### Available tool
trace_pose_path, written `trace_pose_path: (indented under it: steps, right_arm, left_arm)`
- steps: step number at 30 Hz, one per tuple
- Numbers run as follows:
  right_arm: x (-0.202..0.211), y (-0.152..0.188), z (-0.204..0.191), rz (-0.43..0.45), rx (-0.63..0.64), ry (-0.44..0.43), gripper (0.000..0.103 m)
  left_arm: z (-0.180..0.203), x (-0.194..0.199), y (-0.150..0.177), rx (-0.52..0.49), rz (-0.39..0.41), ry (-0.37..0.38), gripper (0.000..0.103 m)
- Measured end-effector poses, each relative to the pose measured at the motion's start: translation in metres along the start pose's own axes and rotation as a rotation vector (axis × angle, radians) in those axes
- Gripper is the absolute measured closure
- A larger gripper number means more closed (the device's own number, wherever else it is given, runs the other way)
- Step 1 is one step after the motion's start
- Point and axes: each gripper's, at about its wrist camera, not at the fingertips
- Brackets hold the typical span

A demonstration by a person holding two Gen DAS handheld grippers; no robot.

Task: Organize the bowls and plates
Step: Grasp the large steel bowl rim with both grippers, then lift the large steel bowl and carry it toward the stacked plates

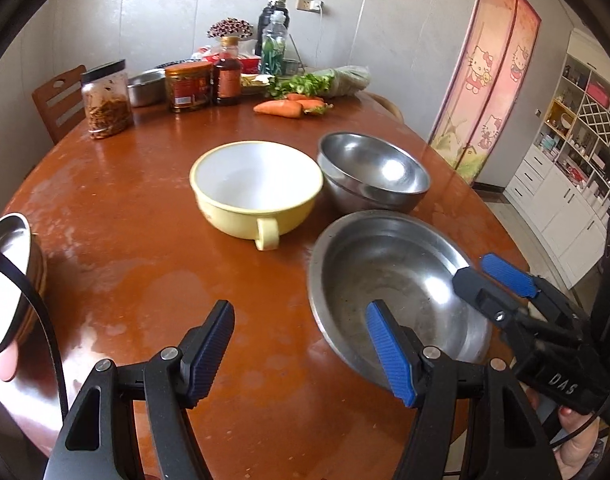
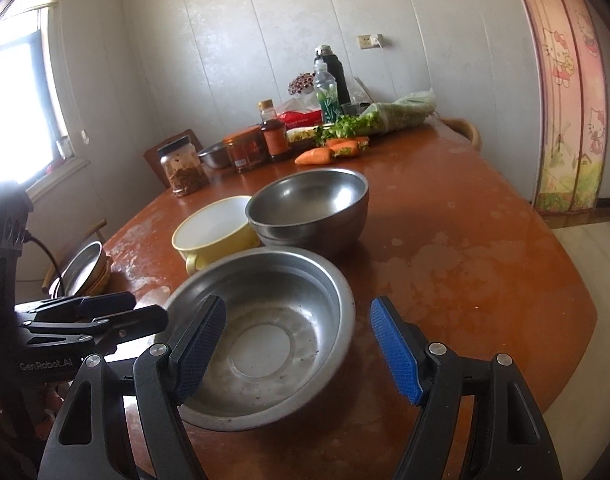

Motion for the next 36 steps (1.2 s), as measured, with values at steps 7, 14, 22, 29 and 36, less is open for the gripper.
trace_pose_path:
  steps: [7, 14, 22, 29, 36]
  right_arm:
    - [-0.016, 0.000, 0.004, -0.026, 0.016, -0.013, 0.035]
    - [-0.028, 0.003, 0.007, -0.055, 0.018, -0.004, 0.038]
    - [-0.026, 0.005, -0.007, -0.069, 0.040, -0.056, 0.039]
    - [-0.027, 0.008, -0.025, -0.085, 0.067, -0.068, 0.039]
    - [-0.024, 0.016, -0.053, -0.098, 0.115, -0.099, 0.039]
  left_arm:
    - [0.006, -0.017, -0.004, -0.008, -0.013, 0.030, 0.035]
    - [0.007, -0.026, -0.004, -0.002, -0.021, 0.078, 0.047]
    - [0.005, -0.022, -0.001, -0.002, -0.020, 0.093, 0.056]
    - [-0.008, -0.009, 0.008, 0.019, -0.018, 0.086, 0.056]
    - [-0.024, 0.017, 0.020, 0.022, 0.007, 0.029, 0.056]
Point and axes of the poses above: each gripper's, at about its wrist camera, not at the fingertips, and x roughly against the way its jaws point, z to its right, y to its underside, and after that the axes turned 12 degrees about -x, right-handed
